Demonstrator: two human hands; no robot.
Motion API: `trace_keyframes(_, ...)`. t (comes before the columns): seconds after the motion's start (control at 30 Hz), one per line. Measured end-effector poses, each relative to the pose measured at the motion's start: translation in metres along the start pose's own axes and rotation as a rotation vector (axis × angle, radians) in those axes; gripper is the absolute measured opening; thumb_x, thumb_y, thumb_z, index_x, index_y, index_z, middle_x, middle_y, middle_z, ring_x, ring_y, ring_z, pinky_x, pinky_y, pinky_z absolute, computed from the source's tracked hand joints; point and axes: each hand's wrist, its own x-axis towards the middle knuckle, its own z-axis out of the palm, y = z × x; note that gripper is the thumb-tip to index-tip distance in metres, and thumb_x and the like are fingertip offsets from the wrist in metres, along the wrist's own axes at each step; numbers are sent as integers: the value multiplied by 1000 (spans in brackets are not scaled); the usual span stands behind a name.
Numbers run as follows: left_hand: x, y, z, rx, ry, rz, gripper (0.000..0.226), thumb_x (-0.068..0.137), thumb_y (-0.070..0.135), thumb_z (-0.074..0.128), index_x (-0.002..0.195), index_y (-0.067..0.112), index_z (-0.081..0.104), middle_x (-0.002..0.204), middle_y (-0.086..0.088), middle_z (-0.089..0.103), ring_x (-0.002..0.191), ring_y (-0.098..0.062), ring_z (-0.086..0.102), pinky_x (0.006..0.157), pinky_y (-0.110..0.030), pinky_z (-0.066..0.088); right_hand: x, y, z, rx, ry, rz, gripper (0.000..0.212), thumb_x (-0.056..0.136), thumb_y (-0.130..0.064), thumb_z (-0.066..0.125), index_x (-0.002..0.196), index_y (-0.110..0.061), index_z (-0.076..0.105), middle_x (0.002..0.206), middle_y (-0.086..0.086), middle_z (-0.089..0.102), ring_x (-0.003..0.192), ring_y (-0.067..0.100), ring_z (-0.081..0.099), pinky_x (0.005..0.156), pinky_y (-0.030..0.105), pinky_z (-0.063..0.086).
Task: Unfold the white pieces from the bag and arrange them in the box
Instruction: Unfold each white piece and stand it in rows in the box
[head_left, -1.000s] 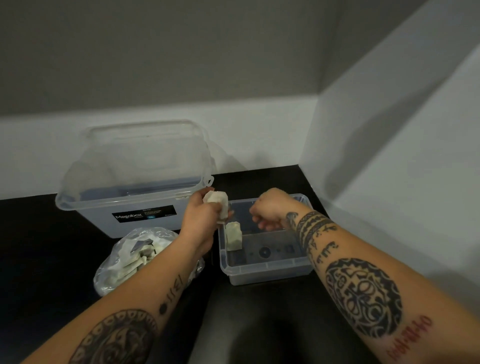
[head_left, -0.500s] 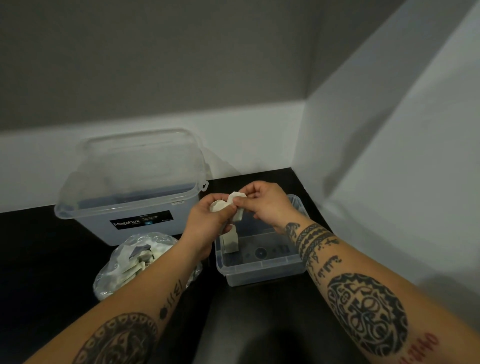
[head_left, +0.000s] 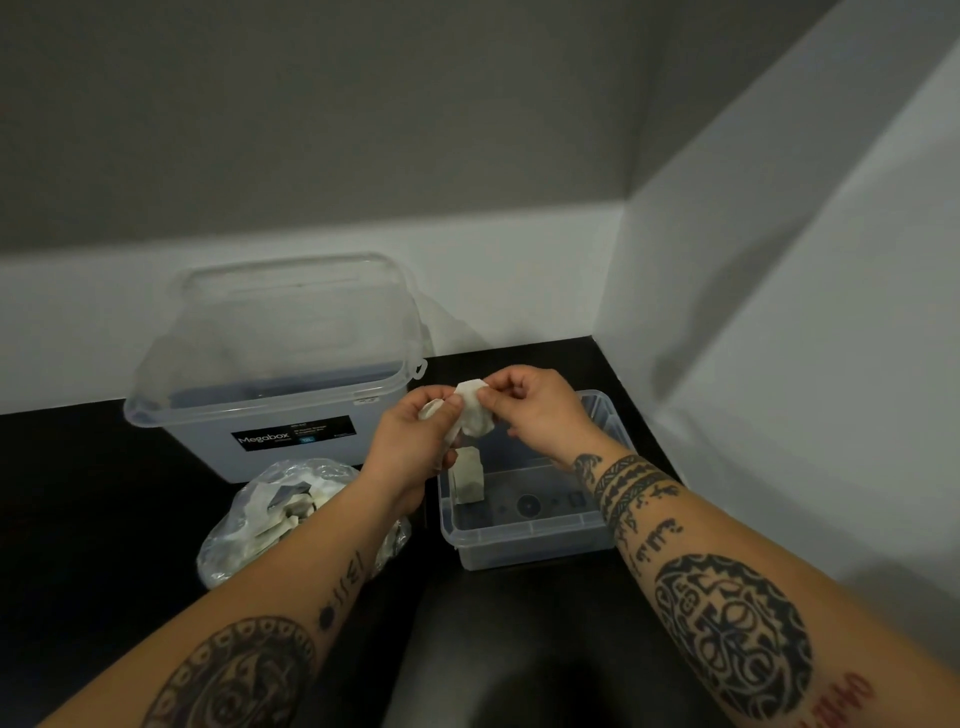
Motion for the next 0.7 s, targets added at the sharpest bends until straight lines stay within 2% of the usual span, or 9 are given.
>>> trace_keyframes(0.1, 2, -1, -3, 34, 44, 9, 7, 101, 19, 63, 104, 21, 70, 89, -6, 68, 67, -16, 56, 52, -25, 48, 1, 6, -2, -11, 20, 31, 5, 94, -23, 71, 98, -22, 71, 93, -1, 73, 83, 10, 69, 63, 17, 52)
trace_keyframes(0.17, 5, -3, -8, 69, 111, 10, 8, 101, 22, 63, 104, 25, 69, 98, -5, 70, 74, -16, 59, 57, -27, 49, 2, 14, -3, -71, -37, 87, 4, 94, -24, 70, 98, -22, 71, 94, 2, 74, 85, 16, 71, 70, 25, 57)
trace_keyframes(0.3, 10, -13, -18, 199, 206, -7, 8, 99, 34, 65, 100, 27, 68, 93, -4, 69, 77, -18, 60, 65, -32, 52, 0, 37, 1, -187, -136, 201, 7, 93, -18, 71, 100, -16, 71, 93, 6, 75, 83, 19, 74, 74, 29, 62)
trace_keyframes(0.43, 17, -30, -24, 429, 235, -12, 21, 86, 51, 74, 97, 34, 67, 99, -2, 71, 89, -22, 67, 79, -42, 61, 4, 58, 15, -332, -221, 290, 7, 89, -17, 76, 94, -18, 71, 90, 7, 76, 88, 23, 75, 82, 40, 63)
trace_keyframes(0.57, 19, -33, -23, 515, 222, -28, 22, 87, 45, 75, 104, 35, 66, 100, 2, 70, 90, -17, 67, 78, -38, 59, 9, 66, 29, -406, -297, 386, 11, 86, -12, 77, 94, -17, 71, 96, 6, 74, 89, 21, 74, 83, 38, 63)
trace_keyframes(0.7, 21, -34, -24, 501, 212, -52, 21, 87, 43, 75, 104, 36, 65, 98, 4, 69, 90, -16, 67, 80, -40, 61, 19, 70, 39, -453, -299, 403, 16, 82, -9, 80, 82, -21, 70, 90, 5, 74, 85, 21, 74, 81, 40, 63)
